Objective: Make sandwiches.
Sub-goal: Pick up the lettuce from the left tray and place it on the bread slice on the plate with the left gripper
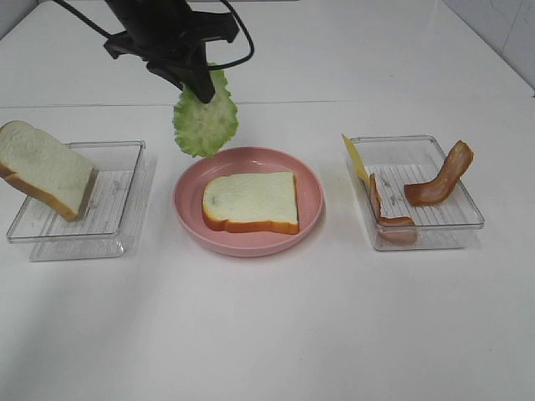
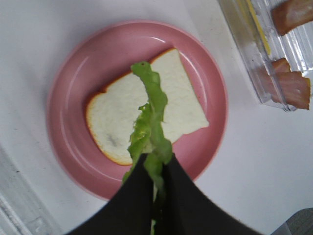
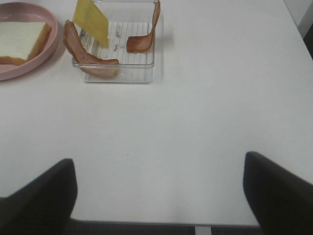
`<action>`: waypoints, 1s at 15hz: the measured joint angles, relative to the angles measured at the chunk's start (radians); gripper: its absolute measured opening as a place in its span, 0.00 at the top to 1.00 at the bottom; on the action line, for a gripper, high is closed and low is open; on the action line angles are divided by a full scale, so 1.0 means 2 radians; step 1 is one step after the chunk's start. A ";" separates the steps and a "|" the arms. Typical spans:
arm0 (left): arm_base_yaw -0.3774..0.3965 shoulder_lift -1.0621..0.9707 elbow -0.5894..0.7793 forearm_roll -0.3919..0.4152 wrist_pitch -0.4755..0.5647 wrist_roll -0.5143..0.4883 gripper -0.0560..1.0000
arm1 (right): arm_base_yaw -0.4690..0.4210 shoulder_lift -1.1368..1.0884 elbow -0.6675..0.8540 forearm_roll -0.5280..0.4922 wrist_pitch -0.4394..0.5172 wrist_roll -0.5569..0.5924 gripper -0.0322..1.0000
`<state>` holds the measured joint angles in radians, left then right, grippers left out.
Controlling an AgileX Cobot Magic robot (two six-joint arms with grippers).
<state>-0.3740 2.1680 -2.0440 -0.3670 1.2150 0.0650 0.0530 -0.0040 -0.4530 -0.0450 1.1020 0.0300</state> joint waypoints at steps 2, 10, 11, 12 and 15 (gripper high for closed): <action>-0.027 0.013 0.000 -0.009 -0.005 0.001 0.94 | 0.000 0.000 0.000 0.000 0.000 0.000 0.11; -0.052 0.084 0.000 -0.117 -0.034 0.013 0.94 | 0.000 0.000 0.000 0.000 0.000 0.000 0.11; -0.052 0.089 0.000 -0.138 -0.034 0.021 0.94 | 0.000 0.000 0.000 0.000 0.000 0.000 0.11; -0.052 0.091 0.000 -0.139 -0.034 0.022 0.94 | 0.000 0.000 0.000 0.000 0.000 0.000 0.11; -0.052 0.099 0.000 -0.100 -0.035 0.012 0.94 | 0.000 0.000 0.000 0.000 0.000 0.000 0.11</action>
<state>-0.4790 2.3650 -2.0440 -0.5670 1.1460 0.0880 0.0530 -0.0040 -0.4530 -0.0450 1.1020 0.0300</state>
